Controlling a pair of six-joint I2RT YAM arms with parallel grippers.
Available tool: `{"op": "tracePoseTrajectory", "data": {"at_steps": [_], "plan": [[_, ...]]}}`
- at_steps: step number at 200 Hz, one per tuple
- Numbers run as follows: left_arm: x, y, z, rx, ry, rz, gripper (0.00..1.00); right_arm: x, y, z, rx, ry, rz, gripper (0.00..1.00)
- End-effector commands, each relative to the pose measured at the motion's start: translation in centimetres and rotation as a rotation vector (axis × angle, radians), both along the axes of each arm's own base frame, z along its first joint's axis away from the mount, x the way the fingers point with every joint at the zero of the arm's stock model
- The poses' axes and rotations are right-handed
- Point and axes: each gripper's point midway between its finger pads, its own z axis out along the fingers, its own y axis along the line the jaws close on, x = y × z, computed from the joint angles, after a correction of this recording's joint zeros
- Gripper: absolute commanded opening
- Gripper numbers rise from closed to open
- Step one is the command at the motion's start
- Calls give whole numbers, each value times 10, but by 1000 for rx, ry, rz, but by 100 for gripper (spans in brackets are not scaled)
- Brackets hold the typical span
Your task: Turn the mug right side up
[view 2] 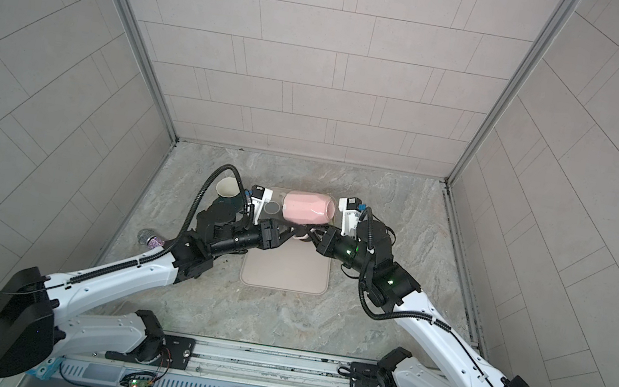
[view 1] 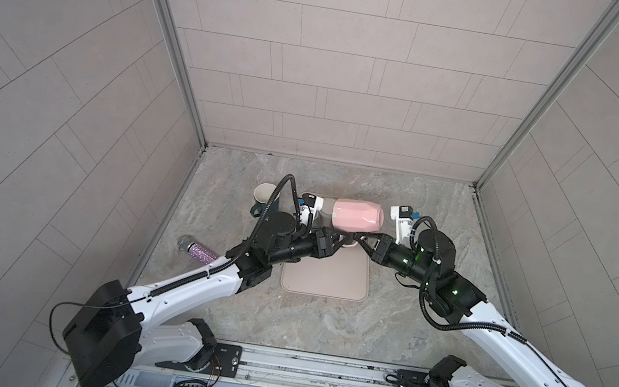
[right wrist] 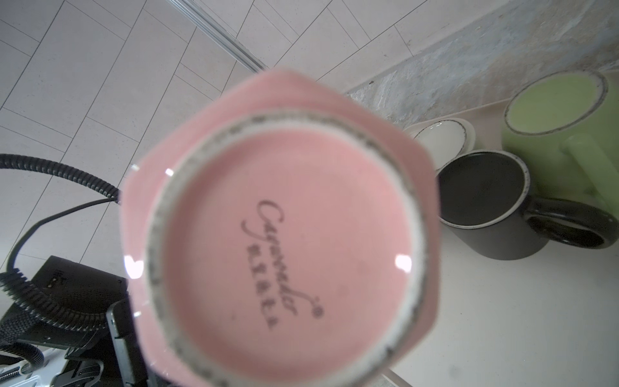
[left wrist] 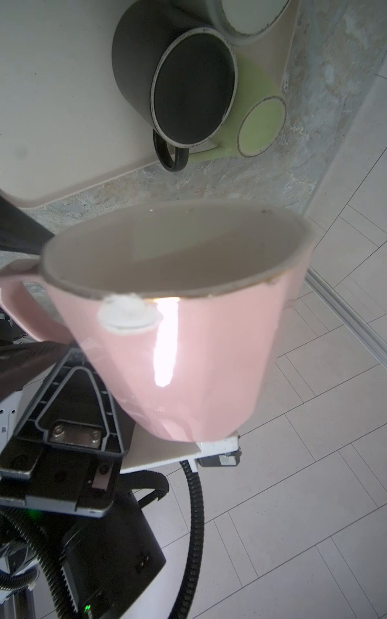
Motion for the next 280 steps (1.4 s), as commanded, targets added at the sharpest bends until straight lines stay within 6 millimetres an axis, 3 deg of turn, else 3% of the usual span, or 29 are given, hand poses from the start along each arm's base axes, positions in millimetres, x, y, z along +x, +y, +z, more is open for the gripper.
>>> {"op": "tracePoseTrajectory", "data": {"at_steps": [1,65,120,280], "plan": [[-1,-4,24,-43,-67,-16,46,-4,-1,55,122,-144,10,0],[-5,-4,34,-74,-97,-37,45,-7,3,59,160,-144,35,0],[-7,-3,39,-79,-114,-39,38,-8,3,61,160,-149,40,0],[-10,10,47,-71,-159,-17,28,-8,1,51,85,-158,40,0]]}}
